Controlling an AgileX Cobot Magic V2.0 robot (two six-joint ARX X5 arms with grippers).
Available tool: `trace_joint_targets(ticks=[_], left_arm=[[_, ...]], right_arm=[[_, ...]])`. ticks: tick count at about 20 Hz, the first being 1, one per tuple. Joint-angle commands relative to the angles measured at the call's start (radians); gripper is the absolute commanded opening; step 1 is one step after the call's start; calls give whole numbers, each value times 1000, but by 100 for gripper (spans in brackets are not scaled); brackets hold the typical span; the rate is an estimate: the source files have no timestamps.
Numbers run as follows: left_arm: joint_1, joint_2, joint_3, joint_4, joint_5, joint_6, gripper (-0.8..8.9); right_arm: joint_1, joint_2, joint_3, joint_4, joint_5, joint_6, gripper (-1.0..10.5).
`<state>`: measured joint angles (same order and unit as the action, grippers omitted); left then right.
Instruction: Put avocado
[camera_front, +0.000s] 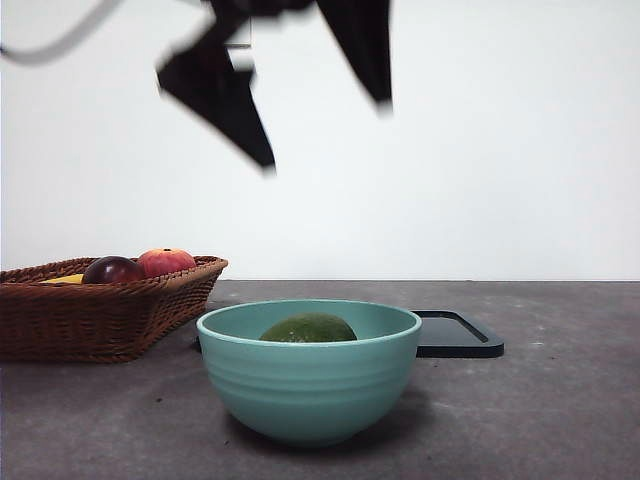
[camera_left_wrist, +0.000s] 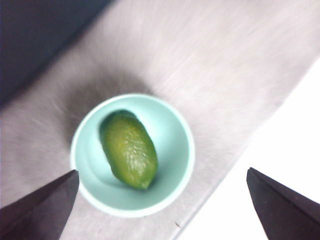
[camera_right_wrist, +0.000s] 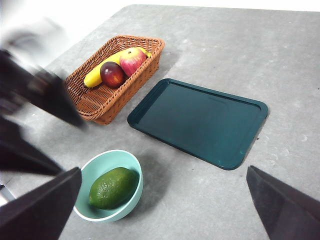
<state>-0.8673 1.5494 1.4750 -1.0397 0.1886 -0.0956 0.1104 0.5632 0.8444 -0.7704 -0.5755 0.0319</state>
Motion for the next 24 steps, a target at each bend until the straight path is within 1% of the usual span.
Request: trace_joint_targets(ticks=[1,2,4,5,7,9,12,16,20,22,24], left_arm=[[-10,-122,24,-19,-4,44,553],[-10,-174,24,-25,-15,55,553],[-10,-286,24,-51,-76,81,553],[-10,-344,23,-72,-121,84,553],[-5,-439,22,-114,-176,84,553],[6,-531,18,-140,-191,83,553],[10,-665,-20,-141,-192,50,553],[10,-834,-121,-144,-208,-15,553],[10,-988,-251,-141,-260,-83,553],[10,-1045,-306,-142,-302,-103,553],[10,-1082,-344,-142,-312,-108,553]], right_arm=[[3,3,15,6,-3,10,587],[3,3,15,6,-3,10,587],[3,3,15,6,-3,14,587],[3,3,15,6,-3,14,587],[3,3,15,6,-3,14,587],[3,3,15,6,-3,14,587],[3,3,15,6,-4,15,587],[3,3,15,6,-4,29,587],[3,3,15,6,-4,36,587],[3,3,15,6,-3,35,587],[3,3,15,6,-3,36,587]])
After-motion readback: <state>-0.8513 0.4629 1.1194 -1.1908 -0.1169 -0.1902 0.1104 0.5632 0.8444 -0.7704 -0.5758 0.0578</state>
